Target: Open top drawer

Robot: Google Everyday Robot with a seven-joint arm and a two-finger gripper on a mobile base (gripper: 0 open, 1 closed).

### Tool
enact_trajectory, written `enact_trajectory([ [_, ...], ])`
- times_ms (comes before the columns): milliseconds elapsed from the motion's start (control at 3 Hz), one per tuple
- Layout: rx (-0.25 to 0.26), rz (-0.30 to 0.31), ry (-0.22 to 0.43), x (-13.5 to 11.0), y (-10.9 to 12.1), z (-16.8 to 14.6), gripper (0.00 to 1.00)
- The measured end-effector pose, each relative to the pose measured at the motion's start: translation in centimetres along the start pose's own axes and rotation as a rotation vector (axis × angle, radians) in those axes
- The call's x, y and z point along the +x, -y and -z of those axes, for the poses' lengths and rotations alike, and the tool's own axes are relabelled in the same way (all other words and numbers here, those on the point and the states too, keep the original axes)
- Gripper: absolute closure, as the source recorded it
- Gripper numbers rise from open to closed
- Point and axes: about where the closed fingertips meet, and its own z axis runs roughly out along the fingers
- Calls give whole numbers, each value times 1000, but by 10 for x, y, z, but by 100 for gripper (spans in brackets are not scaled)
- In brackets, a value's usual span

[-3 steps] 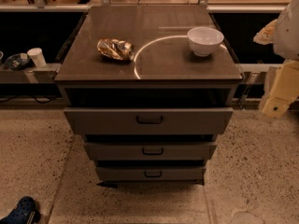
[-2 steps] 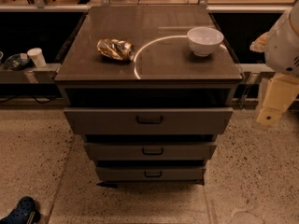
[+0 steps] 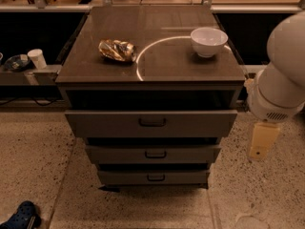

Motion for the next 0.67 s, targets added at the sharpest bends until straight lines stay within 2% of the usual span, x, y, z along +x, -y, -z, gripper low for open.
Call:
enact_trajectory([
  [333,6,6,0,0,-2,-5,0],
  [667,-13,31,31,-5,-1,-8,0],
])
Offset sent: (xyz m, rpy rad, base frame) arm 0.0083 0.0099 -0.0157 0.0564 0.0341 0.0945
